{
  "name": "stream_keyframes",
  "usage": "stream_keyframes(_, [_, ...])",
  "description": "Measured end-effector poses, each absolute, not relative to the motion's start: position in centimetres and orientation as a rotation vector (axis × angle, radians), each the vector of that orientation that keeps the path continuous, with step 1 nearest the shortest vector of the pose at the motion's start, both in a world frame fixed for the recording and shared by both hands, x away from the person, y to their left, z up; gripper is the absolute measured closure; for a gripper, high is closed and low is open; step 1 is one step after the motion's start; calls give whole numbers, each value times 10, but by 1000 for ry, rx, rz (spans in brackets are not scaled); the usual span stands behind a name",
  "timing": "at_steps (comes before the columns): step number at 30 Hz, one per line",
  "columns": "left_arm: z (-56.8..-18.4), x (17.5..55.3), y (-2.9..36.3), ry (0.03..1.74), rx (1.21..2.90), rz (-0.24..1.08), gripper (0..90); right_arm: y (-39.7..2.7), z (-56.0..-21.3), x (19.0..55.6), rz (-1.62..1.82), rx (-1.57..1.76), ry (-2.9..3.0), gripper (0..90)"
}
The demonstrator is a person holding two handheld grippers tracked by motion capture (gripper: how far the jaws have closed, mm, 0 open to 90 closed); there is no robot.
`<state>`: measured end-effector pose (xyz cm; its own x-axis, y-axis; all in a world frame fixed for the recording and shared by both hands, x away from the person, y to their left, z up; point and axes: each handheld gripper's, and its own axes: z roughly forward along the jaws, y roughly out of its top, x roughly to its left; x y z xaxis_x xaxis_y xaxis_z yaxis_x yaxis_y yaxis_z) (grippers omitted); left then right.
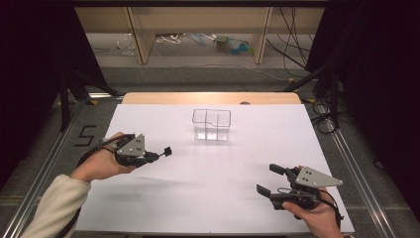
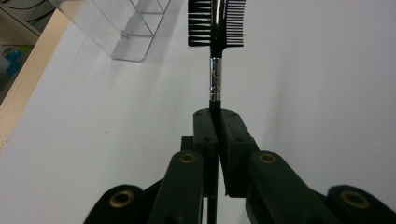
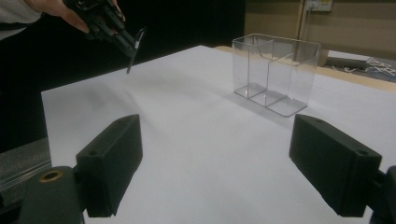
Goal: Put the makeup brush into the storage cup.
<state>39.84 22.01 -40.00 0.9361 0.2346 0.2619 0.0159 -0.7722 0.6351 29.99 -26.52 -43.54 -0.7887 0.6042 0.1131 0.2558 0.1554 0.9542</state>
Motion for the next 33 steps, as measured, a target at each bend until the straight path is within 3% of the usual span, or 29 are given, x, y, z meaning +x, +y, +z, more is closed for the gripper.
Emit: stream_keyframes(33, [-400,390,211,292,2182,501,861,-265,-437,302,1684,796,2122,185])
